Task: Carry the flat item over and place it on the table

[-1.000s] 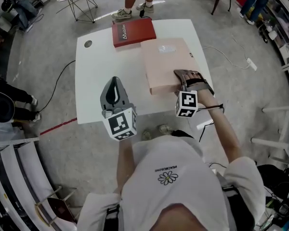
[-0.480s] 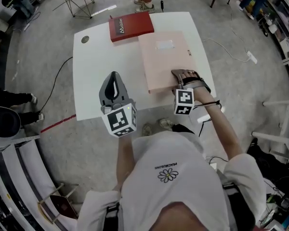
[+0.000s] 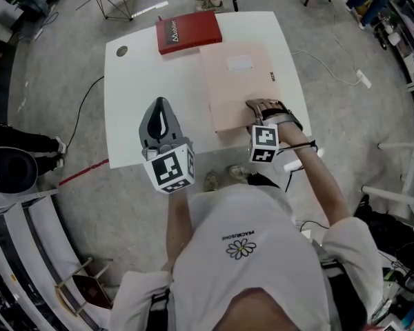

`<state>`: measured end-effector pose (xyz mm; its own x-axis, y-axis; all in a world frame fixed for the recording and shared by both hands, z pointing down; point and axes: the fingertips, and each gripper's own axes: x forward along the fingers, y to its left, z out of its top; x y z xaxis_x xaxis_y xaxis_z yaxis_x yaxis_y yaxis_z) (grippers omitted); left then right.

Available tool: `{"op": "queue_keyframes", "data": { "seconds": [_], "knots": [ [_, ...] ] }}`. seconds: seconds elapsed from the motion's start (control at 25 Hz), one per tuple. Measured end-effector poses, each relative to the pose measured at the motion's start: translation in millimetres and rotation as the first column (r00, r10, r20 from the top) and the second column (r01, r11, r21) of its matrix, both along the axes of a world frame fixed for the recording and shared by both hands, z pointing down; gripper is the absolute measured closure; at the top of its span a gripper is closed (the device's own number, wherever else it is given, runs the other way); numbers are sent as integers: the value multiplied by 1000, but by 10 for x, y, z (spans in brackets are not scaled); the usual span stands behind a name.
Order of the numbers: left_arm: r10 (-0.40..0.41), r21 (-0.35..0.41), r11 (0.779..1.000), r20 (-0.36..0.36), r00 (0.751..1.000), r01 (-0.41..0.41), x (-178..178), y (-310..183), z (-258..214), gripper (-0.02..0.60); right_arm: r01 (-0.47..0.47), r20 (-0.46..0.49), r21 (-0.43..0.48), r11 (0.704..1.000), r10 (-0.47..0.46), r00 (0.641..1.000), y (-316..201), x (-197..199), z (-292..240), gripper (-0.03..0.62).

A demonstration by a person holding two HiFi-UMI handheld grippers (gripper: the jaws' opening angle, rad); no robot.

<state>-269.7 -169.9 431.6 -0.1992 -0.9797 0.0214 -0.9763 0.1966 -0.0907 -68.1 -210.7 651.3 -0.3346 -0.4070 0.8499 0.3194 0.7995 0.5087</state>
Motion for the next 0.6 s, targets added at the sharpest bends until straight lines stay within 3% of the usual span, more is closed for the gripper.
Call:
{"op": "queue_keyframes", "data": {
  "seconds": [0.6],
  "knots": [
    [43,46,998,10,999,-43,116,-73,-128,565,12,8,81,997,-12,1000,-24,53,-481,235]
  ]
}}
